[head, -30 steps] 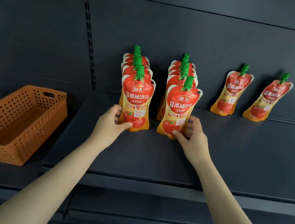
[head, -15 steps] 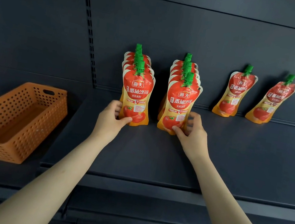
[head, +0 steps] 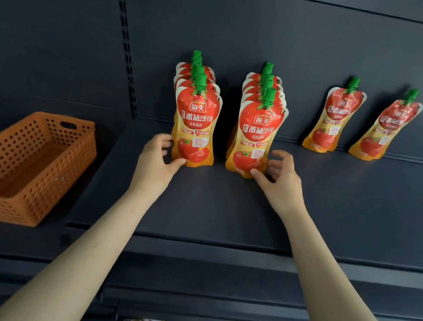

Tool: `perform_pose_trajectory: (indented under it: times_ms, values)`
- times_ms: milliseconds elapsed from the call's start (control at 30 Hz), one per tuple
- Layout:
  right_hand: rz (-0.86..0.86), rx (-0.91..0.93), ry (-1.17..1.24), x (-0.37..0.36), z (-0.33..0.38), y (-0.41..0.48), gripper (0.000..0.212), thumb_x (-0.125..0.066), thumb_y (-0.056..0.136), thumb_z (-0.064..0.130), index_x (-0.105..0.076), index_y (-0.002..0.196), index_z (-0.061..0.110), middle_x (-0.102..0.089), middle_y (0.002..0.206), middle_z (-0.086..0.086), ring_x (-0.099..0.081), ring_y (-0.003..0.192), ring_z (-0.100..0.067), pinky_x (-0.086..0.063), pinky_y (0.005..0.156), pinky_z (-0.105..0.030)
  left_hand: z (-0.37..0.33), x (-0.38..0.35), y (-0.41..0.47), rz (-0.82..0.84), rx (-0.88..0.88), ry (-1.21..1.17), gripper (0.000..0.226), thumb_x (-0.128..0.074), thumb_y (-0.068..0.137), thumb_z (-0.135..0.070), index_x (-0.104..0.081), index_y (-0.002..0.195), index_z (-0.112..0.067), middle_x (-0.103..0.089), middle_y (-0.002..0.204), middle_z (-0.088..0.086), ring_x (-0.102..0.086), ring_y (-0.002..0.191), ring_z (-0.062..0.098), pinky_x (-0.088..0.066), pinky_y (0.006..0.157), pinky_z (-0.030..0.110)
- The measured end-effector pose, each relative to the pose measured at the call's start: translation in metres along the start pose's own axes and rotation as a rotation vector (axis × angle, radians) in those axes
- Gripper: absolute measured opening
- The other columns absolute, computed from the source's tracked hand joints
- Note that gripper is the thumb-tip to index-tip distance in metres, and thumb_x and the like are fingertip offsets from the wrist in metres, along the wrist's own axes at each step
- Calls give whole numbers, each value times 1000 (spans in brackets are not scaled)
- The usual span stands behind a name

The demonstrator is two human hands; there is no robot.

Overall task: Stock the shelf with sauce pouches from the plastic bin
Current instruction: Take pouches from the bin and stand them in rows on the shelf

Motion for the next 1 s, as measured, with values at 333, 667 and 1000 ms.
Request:
perform_pose_trajectory:
  times_ms: [333,667,1000]
  values:
    - [-116,54,-389,182,-35,-64,48,-71,86,31,-55,128,18,-56,128,-3,-51,121,-24,-41,97,-30,-101,-52,-67,86,-375,199,33,-66,90,-20,-56,121,-18,-61,119,0,-59,107,18,-51,86,37]
    - [-359,-274,-678,419,-176,-256,44,-70,85,29,-58,126,16,-60,129,-8,-55,119,-32,-41,99,-39,-264,-311,-231,526,-714,141,39,-62,91,-22,-54,129,-17,-57,125,4,-54,114,26,-46,94,41]
    - [-361,-830,-556,498,-350,-413,42,-66,88,28,-58,127,16,-60,130,-7,-54,120,-26,-42,102,-37,-299,-535,-391,1095,-812,258,42,-60,92,-26,-52,133,-17,-54,133,6,-51,121,29,-44,96,40]
Point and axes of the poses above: each hand's wrist, its own y-axis towards the middle knuckle, its own x-axis out of the back of the hand, z = x × y, the point moved 1 cm from there along y, towards the middle knuckle
